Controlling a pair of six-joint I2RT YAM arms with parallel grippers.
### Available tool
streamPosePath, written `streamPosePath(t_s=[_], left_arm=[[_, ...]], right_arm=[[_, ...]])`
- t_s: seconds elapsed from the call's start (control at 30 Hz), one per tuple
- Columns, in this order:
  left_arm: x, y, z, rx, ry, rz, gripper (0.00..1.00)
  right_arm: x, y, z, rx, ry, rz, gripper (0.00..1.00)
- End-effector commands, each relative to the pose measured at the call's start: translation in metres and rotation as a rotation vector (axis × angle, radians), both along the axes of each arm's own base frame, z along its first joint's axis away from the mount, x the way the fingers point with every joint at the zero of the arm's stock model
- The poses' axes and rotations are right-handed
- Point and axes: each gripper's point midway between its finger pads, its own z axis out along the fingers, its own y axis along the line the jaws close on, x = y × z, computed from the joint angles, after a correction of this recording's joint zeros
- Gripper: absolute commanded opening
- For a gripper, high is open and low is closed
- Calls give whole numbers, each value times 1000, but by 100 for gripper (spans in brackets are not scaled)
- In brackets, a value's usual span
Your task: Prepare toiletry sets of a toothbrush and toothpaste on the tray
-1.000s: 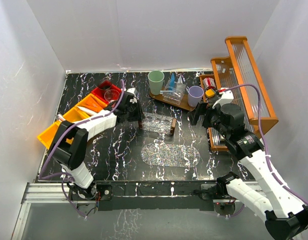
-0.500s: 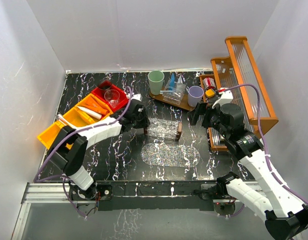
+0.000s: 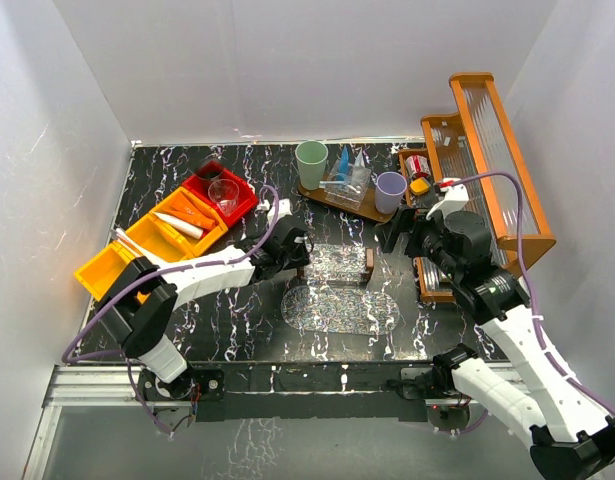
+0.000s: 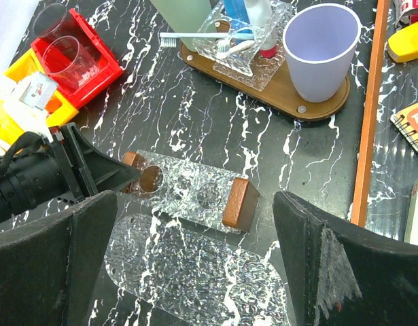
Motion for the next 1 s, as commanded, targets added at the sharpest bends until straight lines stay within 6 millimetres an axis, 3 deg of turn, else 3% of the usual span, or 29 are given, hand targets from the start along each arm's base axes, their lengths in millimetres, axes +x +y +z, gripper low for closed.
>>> streamPosePath(t_s=[0.0, 0.33, 0.53, 0.73, 0.83, 0.97], left_arm=[[0, -4, 16, -2, -39, 31, 13], [-5, -12, 16, 15, -40, 1, 20], [-9, -11, 25, -3, -61, -26, 40], [-11, 1, 65, 29, -182, -130, 69], [-12, 19, 88, 48, -250, -177, 77], [-8, 71, 108, 134, -331, -173, 89]], right_arm=[[1, -2, 13, 24, -52, -11, 98], [-3, -4, 14, 28, -59, -15, 98], [-4, -5, 12, 24, -60, -18, 98], [-3, -8, 7, 9, -57, -27, 98], [-3, -9, 4, 0, -60, -29, 98], [-3, -10, -1, -12, -66, -27, 98]])
